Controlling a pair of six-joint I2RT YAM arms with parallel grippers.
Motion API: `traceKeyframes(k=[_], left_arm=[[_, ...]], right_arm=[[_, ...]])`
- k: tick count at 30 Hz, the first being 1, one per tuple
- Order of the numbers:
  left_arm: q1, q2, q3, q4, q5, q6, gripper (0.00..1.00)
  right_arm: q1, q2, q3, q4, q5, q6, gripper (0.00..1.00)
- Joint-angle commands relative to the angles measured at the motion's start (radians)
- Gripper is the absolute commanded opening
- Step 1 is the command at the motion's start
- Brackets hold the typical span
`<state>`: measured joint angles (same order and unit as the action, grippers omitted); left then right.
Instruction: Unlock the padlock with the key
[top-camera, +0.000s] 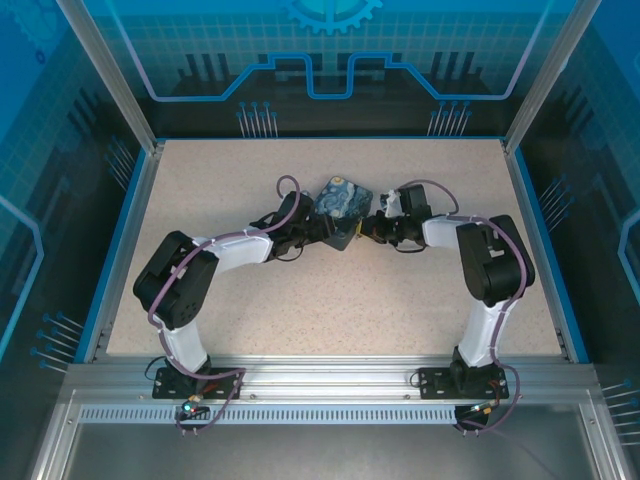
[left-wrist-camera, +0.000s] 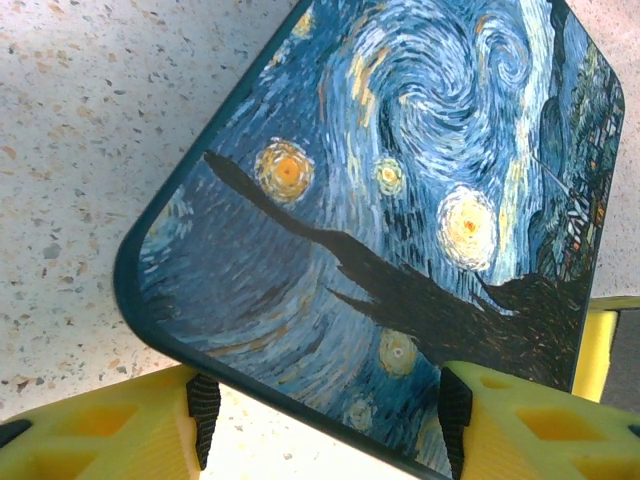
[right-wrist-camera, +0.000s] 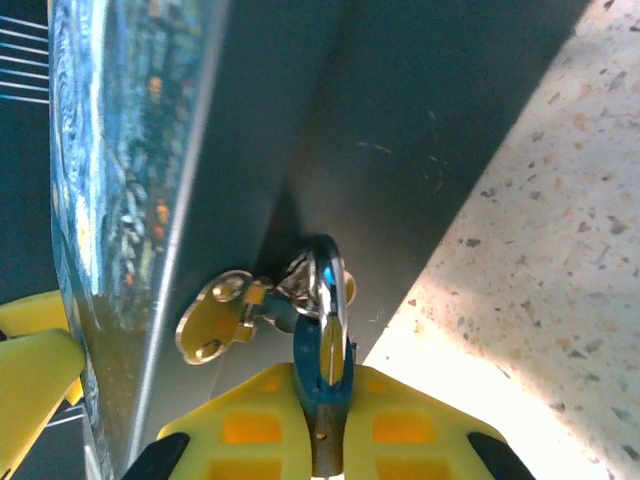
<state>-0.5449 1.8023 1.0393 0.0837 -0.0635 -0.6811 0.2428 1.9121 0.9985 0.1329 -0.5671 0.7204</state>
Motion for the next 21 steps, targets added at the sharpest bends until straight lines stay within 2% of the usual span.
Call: traceKeyframes(k=[1,8,14,21], left_arm=[[0.003,0.045,-0.011,-0.126,-0.012,0.009,0.61],[0.002,0.054,-0.012,-0.125,-0.009,0.008,0.6],[0.003,0.054,-0.013,-0.132,-0.014,0.009,0.6],[0.003,0.054,-0.015,-0.13,-0.011,0.006,0.6]], right_arm=[[-0.01,0.024,-0.004,0.095,-0.059,0.066,0.0],[-0.031,0.024,0.016,0.076,-0.007,0.07,0.0],[-0.047,0.023,0.045,0.098,-0.017,0.08,0.0],[-0.096,-0.039,-0.039,0.126,0.004,0.077,0.0]])
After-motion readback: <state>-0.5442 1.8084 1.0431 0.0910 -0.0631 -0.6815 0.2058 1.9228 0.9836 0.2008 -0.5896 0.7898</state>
